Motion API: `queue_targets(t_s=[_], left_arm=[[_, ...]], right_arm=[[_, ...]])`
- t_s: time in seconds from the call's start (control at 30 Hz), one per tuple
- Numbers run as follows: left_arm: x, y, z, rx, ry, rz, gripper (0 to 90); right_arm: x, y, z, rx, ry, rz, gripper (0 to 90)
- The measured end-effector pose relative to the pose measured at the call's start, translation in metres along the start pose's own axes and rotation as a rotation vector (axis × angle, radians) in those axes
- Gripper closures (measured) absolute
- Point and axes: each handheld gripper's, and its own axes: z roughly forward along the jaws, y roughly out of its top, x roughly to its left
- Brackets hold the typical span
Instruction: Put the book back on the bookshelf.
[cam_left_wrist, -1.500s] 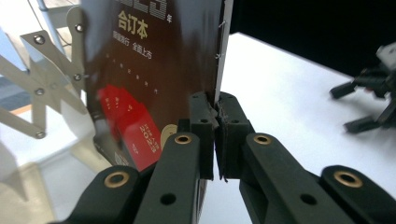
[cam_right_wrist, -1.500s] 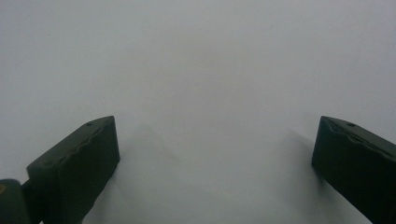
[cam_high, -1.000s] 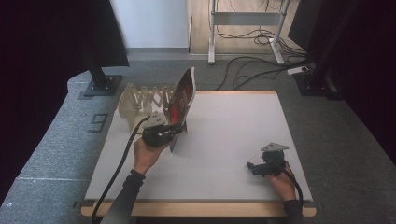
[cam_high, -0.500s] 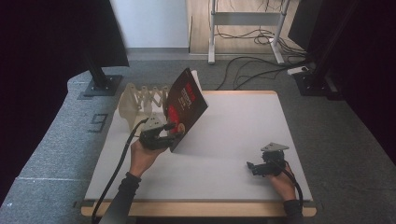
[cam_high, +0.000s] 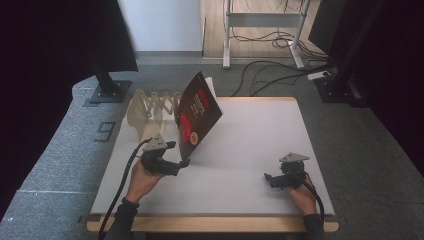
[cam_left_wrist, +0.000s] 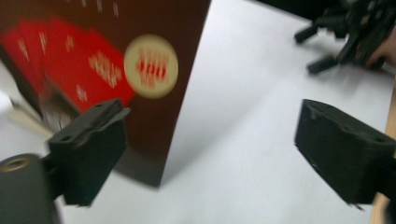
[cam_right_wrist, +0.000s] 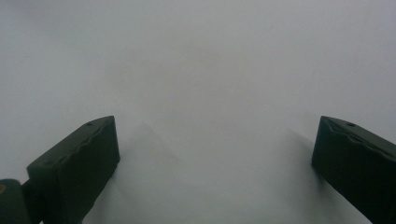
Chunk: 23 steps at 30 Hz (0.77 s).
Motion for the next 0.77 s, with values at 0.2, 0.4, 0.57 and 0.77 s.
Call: queue_targets(t_s=[0.2,0.4,0.57,0.77], left_arm=[[0.002,-0.036,0.008,0.100,0.046,0.016,0.0],[0.005,-0.073,0.028,0.200,0.073,-0.015,0.0],[0.004,-0.078,0.036,0.260,0.086,-0.017,0.0],[0.004,-0.078,0.036,0.259,0.086,-0.015,0.0]], right_arm=[[0.000,0.000,0.000,0.000,0.000,0.000,0.0],[0.000,0.000,0.000,0.000,-0.001,-0.001,0.0],[0.000,0.000,0.000,0.000,-0.001,0.001,0.0],[0.001,-0.001,0.000,0.000,-0.005,0.002,0.0]])
